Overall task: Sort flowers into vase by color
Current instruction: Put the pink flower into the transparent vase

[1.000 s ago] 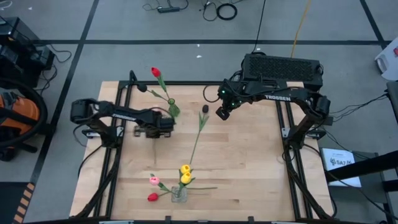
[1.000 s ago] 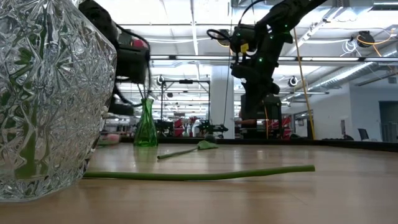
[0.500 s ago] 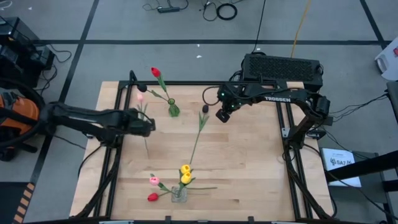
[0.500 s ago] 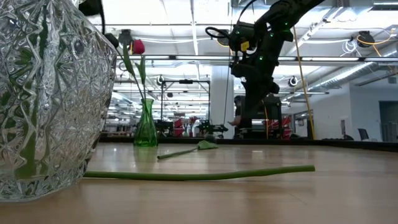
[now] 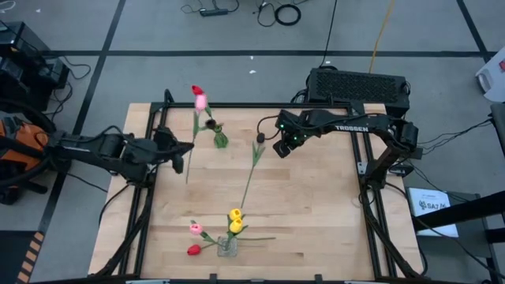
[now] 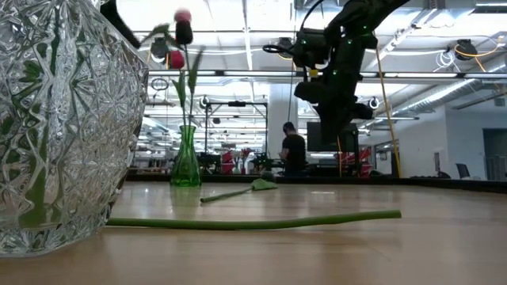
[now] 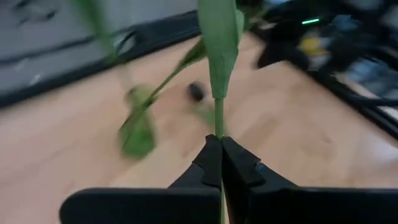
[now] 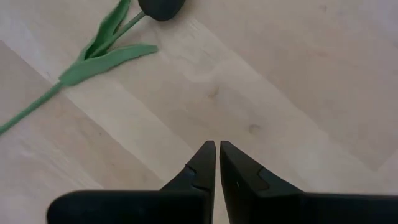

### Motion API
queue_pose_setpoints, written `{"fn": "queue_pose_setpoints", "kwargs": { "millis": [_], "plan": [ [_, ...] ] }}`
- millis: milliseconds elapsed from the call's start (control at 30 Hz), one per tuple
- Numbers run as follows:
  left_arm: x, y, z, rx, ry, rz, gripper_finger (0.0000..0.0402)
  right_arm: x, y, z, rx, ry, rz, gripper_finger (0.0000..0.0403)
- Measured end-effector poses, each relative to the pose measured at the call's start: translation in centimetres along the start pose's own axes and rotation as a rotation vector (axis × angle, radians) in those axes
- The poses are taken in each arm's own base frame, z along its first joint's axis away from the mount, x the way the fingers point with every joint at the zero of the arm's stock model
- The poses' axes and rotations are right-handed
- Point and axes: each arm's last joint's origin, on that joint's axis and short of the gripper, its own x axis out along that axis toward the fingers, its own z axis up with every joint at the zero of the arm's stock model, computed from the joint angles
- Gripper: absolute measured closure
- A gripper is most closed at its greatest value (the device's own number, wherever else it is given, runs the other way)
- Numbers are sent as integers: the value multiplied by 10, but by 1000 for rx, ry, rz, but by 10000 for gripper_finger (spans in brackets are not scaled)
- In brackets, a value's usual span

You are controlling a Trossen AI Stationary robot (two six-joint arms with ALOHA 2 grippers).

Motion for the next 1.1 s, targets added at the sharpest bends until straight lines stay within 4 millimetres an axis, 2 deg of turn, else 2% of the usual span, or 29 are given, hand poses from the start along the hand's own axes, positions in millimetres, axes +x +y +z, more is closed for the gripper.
{"fn": "queue_pose_setpoints", "kwargs": {
  "millis": [167,300,500,700,800,933,1100],
  "plan": [
    [-6,-5,6,78,-29,-159,402,-1,16,-8,19,-8,26,387],
    [-8,-3,6,86,-36,-159,402,-2,26,-15,18,-3,38,387],
    [-19,3,13,125,-150,-129,402,-3,39,-24,13,5,51,387],
    [-27,-3,22,199,-217,-313,402,-5,49,-34,-12,18,59,387],
    [-23,-6,18,341,-167,-349,402,-5,53,-38,-32,27,58,387],
    [-8,-15,12,385,-85,-358,402,-6,59,-45,-29,43,56,387],
    [11,-41,14,567,-108,-571,402,-8,66,-56,-12,71,45,387]
  ]
}}
